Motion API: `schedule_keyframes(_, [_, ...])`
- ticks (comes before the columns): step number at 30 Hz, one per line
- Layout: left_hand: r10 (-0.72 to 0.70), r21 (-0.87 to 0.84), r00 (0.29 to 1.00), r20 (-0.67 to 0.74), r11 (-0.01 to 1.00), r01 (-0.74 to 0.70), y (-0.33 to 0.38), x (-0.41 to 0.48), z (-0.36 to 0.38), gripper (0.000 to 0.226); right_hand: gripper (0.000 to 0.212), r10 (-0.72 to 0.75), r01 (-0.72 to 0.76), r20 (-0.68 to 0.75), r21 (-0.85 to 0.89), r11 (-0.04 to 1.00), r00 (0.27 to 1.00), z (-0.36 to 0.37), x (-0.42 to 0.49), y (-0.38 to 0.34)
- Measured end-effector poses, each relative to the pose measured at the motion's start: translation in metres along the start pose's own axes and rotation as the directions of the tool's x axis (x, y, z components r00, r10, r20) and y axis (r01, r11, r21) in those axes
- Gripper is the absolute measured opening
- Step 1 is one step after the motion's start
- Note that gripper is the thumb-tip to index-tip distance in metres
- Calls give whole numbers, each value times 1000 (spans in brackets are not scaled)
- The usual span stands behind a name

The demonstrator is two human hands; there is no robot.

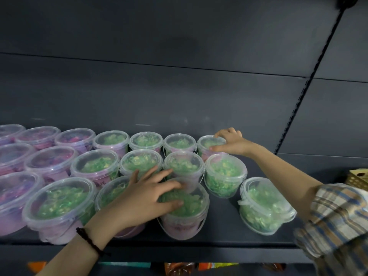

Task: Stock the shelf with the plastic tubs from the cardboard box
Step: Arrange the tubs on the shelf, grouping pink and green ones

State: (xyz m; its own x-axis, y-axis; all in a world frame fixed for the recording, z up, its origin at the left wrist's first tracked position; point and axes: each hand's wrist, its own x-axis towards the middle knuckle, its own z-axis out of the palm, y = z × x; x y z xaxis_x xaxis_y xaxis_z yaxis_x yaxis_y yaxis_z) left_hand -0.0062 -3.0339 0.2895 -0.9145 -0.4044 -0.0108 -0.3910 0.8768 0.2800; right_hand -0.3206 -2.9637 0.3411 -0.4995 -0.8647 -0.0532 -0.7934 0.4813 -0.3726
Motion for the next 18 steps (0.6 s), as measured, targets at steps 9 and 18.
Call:
schedule_keyframes(9, [-14, 0, 1000, 20, 1000, 14, 5, 1, -4, 73, 64, -170, 209, 374, -64, 976, 912, -12, -43, 23])
schedule_keyframes(18, [-27, -6, 999, 22, 1000, 27, 9, -1, -6, 70, 87, 102, -21, 290, -270, 963, 952, -17, -60, 29])
